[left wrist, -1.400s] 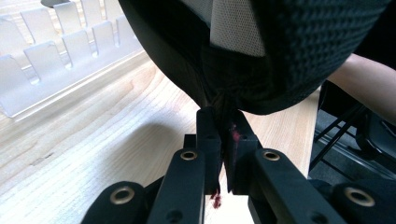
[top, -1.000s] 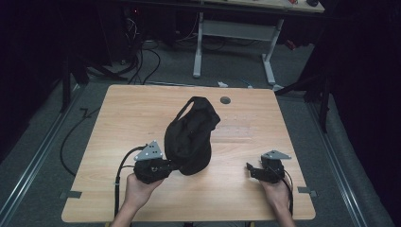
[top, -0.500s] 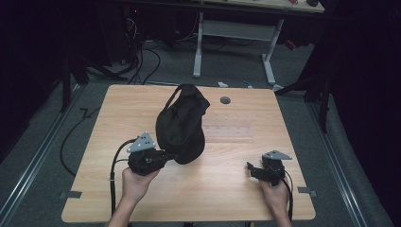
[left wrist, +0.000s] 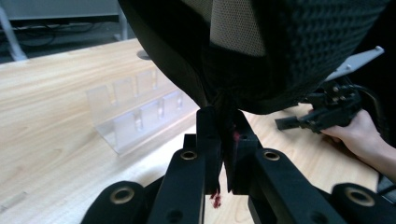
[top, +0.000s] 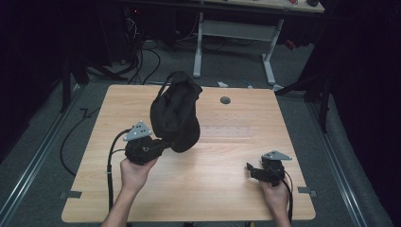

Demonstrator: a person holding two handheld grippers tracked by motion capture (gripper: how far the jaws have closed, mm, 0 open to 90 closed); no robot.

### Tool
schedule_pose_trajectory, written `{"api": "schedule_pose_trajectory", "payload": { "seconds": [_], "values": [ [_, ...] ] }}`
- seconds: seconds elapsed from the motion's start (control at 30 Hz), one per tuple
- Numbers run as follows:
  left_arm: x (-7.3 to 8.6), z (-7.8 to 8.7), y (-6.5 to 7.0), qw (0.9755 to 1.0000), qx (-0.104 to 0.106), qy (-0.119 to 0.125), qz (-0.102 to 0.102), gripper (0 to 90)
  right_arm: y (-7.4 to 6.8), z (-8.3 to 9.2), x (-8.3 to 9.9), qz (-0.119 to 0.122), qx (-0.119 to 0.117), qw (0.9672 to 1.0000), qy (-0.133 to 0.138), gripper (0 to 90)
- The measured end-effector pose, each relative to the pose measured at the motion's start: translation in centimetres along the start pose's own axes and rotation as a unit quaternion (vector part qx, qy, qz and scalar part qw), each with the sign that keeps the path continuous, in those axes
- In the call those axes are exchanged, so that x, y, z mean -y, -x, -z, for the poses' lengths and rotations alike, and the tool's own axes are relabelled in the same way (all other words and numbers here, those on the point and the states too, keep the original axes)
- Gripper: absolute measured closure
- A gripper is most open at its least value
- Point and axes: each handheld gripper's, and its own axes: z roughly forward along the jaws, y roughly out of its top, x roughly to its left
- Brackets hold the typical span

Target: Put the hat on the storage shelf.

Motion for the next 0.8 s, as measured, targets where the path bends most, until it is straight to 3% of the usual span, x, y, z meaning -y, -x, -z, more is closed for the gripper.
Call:
{"api": "schedule_pose_trajectory", "payload": {
  "seconds": [0.47, 0.8],
  "values": [
    [-2.1, -1.4, -0.9, 0.9992, -0.029, 0.025, -0.009, 85.8, 0.0, 0.0, 0.0, 0.000, 0.000, 1.0000, 0.000, 28.8],
    [-2.2, -3.2, -1.5, 0.9979, -0.056, 0.015, -0.030, 85.8, 0.0, 0.0, 0.0, 0.000, 0.000, 1.0000, -0.001, 28.7]
  ]
}}
